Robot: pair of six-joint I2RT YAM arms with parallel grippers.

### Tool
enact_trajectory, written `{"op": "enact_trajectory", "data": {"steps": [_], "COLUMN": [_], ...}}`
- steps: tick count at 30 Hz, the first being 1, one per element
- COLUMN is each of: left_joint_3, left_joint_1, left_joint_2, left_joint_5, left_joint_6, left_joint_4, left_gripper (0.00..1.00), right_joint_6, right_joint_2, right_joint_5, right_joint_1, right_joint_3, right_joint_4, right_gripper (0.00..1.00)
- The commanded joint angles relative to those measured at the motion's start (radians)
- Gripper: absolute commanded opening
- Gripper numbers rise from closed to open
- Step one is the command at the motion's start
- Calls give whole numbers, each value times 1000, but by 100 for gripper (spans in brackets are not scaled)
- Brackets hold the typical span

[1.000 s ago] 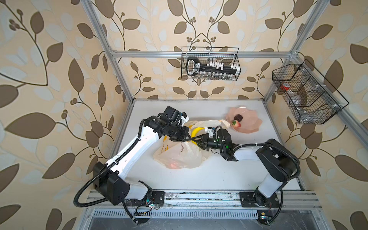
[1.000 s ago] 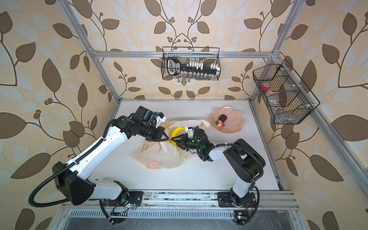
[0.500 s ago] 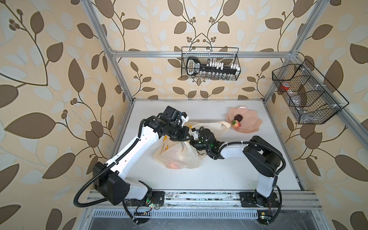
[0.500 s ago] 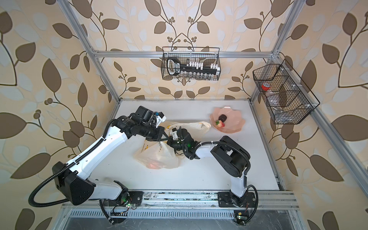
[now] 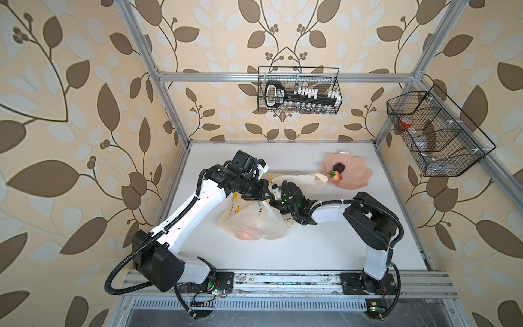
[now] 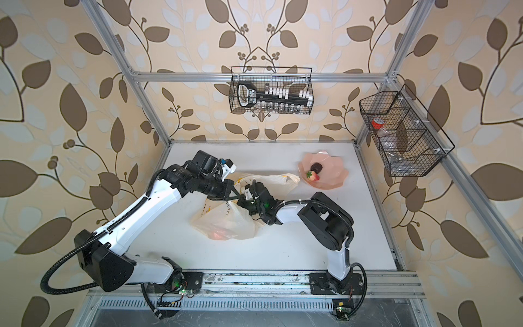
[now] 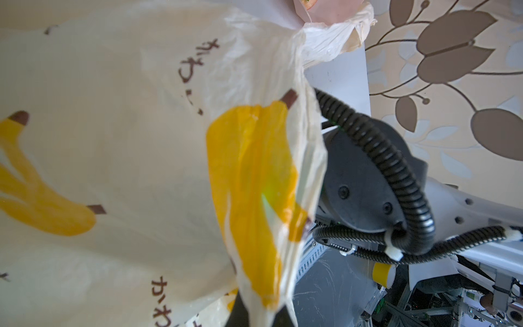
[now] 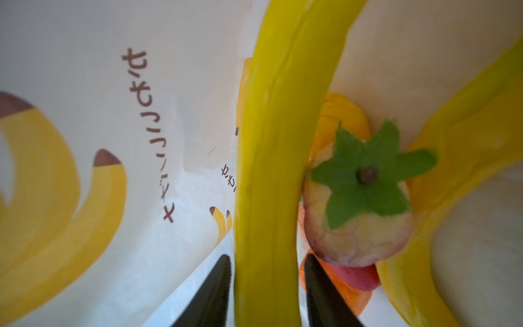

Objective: Place the fruits into the plastic bag
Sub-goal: 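Lower the banana into the bag held by the left gripper and release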

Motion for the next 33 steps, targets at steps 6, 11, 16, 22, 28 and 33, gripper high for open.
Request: {"op": "enact_trajectory", "data": {"steps": [6,11,16,22,28,33], "left_joint_3": [-1,-1,-2,-1,2,4], "left_joint_1": [-9,-8,-9,-9,-9,-9], "left_joint_2": [-32,-34,-31,-26,-24,-21], "left_joint_5": [1,-2,-6,-11,-14,-14], "left_joint_6": [1,1,5,11,13,14], "left_joint_4": [10,9,4,-3,-6,-6], "left_gripper": [0,0,0,0,0,0], "right_joint_6": [-17,-47,-80,-95,-100,-112], "right_joint_2": [-21,-60,-105,-158,-229,-304], "right_joint_5": [-14,-8,3,27,51,59], "right_joint_1": [0,-12,-27,-52,-91,-131], "right_joint_3": [25,13,-13,-71,-146,-211], "right_joint_4": [1,-44,-91,-117,-127,-154], "right_gripper": [76,79,79,79,79,79]}}
